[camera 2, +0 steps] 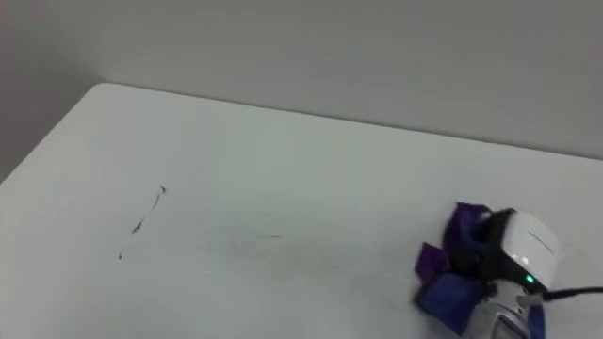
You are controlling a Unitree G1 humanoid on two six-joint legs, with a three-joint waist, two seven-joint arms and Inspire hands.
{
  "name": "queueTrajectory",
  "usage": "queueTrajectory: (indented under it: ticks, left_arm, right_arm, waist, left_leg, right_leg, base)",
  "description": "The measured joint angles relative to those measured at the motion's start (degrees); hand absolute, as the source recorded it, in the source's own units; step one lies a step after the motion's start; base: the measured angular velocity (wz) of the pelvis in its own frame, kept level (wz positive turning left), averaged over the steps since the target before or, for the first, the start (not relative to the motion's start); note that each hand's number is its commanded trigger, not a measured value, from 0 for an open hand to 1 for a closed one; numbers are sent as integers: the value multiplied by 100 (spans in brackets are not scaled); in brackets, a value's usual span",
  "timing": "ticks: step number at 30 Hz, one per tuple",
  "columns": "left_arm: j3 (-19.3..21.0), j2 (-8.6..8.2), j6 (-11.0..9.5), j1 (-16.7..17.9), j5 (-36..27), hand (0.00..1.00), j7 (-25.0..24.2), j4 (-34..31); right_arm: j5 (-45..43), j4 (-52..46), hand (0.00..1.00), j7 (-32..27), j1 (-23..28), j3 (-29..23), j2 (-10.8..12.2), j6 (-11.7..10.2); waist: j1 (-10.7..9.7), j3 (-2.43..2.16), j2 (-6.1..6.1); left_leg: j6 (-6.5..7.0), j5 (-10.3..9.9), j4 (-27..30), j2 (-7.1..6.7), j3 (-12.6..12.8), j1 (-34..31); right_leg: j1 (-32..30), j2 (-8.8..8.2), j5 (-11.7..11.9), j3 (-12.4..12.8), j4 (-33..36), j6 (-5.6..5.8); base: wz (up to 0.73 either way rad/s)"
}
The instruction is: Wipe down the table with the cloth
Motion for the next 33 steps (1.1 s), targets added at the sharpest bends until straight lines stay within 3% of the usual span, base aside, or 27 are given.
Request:
queueTrajectory:
  ticks: [4, 8, 13, 14, 15, 16, 17, 25, 33]
  left_arm:
    - [0, -20, 42, 82, 13, 0, -14, -89]
    - [9, -20, 101, 213, 32, 0, -11, -130]
    - [11, -19, 120, 215, 4, 0, 11, -132]
    - [12, -19, 119, 171, -4, 0, 11, -138]
    - [13, -15, 119, 145, -1, 0, 11, -140]
    - [13, -14, 119, 130, -1, 0, 11, -148]
    - [12, -15, 117, 124, 1, 0, 9, -206]
    - [16, -11, 60, -49, 1, 0, 11, -224]
    - [22, -11, 51, -106, 24, 0, -11, -336]
  right_arm:
    - [-292, -16, 100, 64, -200, 245, -5, 11]
    - [-338, 136, 100, 60, -187, 319, -3, 0]
    - [-269, 401, 100, 53, -192, 320, -5, -29]
    - [-197, 481, 86, 41, -193, 308, -12, -77]
    - [-121, 551, 63, 32, -193, 305, -21, -103]
    - [-82, 581, 11, 28, -194, 303, -30, -118]
    - [-23, 598, 0, 28, -191, 296, -40, -121]
    - [57, 814, 0, 29, -183, 17, -83, -146]
    - [9, 200, 0, 197, 116, -136, -58, -183]
  waist:
    - [36, -2, 54]
    - [28, -109, 50]
    - [20, -147, 56]
    - [18, -147, 57]
    - [6, -149, 48]
    - [4, -152, 44]
    - [5, -153, 43]
    - [-175, -144, 23]
    - [-272, -157, -39]
  left_leg:
    - [5, 52, -24, -21, -40, -44]
    - [6, 54, -23, -25, -43, -4]
    - [15, 58, -19, -53, -115, 151]
    - [17, 59, -21, -62, -135, 190]
    - [23, 63, -21, -75, -177, 214]
    - [29, 68, -21, -81, -189, 218]
    - [34, 71, -19, -87, -202, 223]
    - [36, 74, -22, -91, -199, 205]
    - [38, 83, -51, -94, -165, 149]
  right_leg:
    - [11, -8, -1, -34, -80, -1]
    - [56, -10, -4, -31, -80, -2]
    - [239, -31, -29, -32, -88, 17]
    - [285, -37, -38, -42, -88, 24]
    - [331, -42, -45, -43, -92, 28]
    - [337, -45, -50, -33, -89, 29]
    - [336, -49, -53, -26, -88, 29]
    - [336, -40, -58, 33, -89, 31]
    - [237, -34, -57, 74, -73, 28]
  base:
    - [9]
    - [0]
    - [8]
    - [11]
    - [13]
    - [13]
    - [8]
    - [0]
    - [-2]
